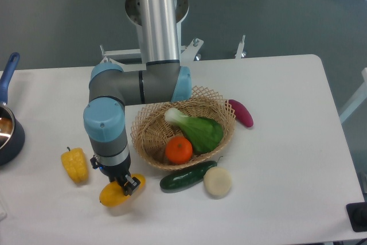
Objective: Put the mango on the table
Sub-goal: 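Lower the mango onto the table beside the bell pepper, then open the gripper, release the mango and raise the arm over the basket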
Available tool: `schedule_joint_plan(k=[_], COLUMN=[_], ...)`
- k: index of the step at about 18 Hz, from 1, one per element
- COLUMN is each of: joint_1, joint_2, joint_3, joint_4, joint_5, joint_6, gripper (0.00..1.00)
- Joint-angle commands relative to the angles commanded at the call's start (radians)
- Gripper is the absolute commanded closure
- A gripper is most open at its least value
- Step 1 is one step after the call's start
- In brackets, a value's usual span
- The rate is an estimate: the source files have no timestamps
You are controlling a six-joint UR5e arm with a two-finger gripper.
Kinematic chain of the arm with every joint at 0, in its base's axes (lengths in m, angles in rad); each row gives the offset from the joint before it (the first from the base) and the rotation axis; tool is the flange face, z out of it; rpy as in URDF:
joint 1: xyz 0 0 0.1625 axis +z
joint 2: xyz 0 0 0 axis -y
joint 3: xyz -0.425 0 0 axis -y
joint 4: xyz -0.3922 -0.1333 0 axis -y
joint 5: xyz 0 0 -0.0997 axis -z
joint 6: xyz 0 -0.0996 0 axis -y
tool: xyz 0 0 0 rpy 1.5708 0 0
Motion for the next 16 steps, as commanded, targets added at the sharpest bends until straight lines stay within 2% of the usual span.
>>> schedule_joint_plan(k=[1, 5, 11, 12, 15, 16], joint_1=[0.0, -0.002, -0.002, -0.002, -0.002, 0.0], joint_2=[0.0, -0.017, -0.012, -0.012, -0.011, -0.011], joint_3=[0.0, 0.003, 0.003, 0.005, 0.003, 0.003], joint_4=[0.0, 0.003, 0.002, 0.002, 0.003, 0.002], joint_5=[0.0, 0.0, 0.0, 0.0, 0.002, 0.002], joint_6=[0.0, 0.002, 0.0, 0.0, 0.005, 0.003], gripper=[0.58, 0.58, 0.57, 0.5, 0.08, 0.04])
